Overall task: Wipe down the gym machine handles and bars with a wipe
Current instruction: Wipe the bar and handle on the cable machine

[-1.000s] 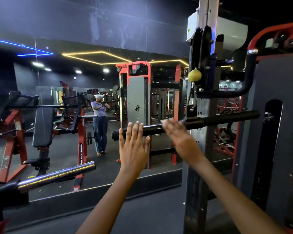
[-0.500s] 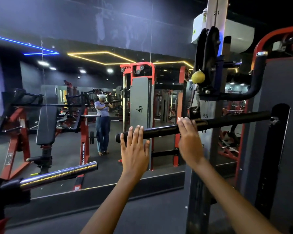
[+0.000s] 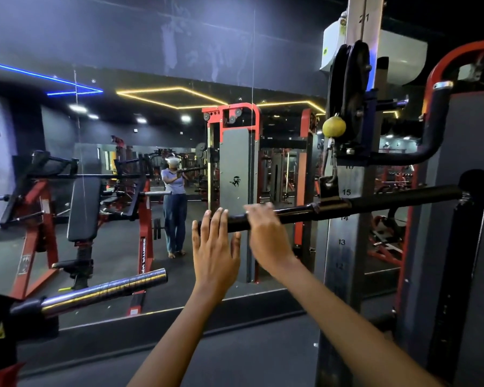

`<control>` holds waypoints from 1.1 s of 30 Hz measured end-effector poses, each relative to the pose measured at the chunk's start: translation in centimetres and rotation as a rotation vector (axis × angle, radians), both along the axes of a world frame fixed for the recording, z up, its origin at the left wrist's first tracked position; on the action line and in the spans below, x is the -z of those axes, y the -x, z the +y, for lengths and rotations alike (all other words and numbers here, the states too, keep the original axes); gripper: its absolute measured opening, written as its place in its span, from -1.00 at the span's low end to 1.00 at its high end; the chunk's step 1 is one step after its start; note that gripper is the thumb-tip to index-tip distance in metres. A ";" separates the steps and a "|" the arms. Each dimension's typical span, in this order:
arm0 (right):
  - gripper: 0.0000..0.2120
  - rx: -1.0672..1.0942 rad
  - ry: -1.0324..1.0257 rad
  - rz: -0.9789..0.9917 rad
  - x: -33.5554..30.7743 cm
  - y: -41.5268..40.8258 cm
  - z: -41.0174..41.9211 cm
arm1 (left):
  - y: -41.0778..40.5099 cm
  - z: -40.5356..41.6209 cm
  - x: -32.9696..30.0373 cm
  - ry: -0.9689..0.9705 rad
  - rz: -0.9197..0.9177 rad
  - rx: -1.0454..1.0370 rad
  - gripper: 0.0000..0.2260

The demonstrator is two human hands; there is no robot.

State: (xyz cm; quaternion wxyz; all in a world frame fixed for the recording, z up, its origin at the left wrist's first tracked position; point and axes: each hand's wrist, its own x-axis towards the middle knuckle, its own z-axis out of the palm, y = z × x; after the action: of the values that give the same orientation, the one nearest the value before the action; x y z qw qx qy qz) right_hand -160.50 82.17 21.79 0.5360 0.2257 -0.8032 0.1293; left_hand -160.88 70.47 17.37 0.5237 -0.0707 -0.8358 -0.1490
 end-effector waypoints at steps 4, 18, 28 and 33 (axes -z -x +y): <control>-0.53 -0.123 -0.299 0.032 -0.5 0.8 3.7 | 0.0 -1.3 0.1 0.005 -0.015 0.057 -0.45; -0.67 -0.359 1.357 -0.469 3.2 -3.6 2.8 | -0.3 -2.6 0.4 0.013 0.009 0.196 -0.49; -0.67 -0.783 1.936 -0.853 -4.3 -4.3 3.1 | -1.5 -1.8 1.0 -0.044 0.068 0.219 -0.47; -0.59 -0.691 1.952 -0.823 -5.7 -5.1 7.9 | -2.0 -2.1 0.9 -0.014 0.072 0.231 -0.50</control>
State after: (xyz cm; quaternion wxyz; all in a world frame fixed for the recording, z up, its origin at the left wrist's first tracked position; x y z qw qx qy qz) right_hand -155.44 90.04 27.45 0.1114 -0.1413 -0.3674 0.9125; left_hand -158.83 68.40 16.49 0.5333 -0.1680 -0.8016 -0.2116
